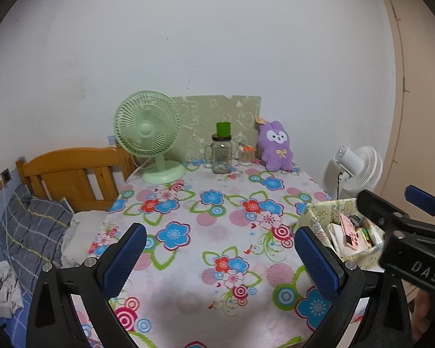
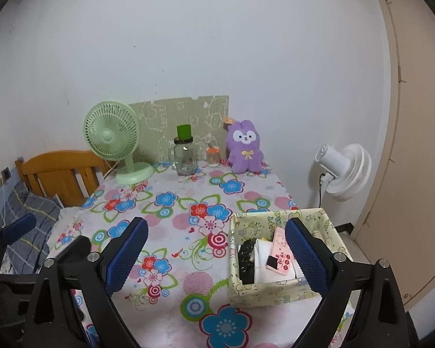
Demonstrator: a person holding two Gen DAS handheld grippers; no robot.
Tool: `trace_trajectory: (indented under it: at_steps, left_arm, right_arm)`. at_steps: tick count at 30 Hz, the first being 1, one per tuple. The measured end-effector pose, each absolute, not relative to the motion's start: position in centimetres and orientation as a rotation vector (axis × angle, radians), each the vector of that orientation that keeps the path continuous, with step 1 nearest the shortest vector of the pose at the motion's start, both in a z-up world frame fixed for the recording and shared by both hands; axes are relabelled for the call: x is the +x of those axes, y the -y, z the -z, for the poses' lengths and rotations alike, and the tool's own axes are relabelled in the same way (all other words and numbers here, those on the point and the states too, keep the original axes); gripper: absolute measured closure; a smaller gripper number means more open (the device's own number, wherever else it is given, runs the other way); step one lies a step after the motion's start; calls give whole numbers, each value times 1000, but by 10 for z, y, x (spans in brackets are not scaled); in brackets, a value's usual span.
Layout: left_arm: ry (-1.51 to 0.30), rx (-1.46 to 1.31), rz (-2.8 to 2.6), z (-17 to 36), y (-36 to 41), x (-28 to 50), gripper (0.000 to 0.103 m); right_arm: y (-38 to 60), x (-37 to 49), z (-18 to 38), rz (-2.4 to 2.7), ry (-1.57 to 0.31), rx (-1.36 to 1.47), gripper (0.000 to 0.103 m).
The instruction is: Organize soft objects
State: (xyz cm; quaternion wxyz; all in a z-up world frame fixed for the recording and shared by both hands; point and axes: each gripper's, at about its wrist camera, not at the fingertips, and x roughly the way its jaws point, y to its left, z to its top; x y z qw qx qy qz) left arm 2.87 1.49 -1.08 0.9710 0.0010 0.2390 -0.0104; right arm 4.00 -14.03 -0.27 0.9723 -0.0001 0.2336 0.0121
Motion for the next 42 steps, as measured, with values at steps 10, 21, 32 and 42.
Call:
trace_trajectory:
  at_steps: [10,21,32,42]
  left_arm:
    - [-463,-27,-10,6,-28,14,0]
    - [-457,-32,-1,3,-26,11,0]
    - [-453,-28,2,0,-24,9,0]
    - [-452,-27,4,-3,-23,10,0]
  right_arm:
    - [145,21,2,-21,-446,4,3]
    - [152,13,0,-19,-430,19,3]
    - [153,12,0,-19,-424,23,3]
    - [153,12,-1,-21,-424,27,3]
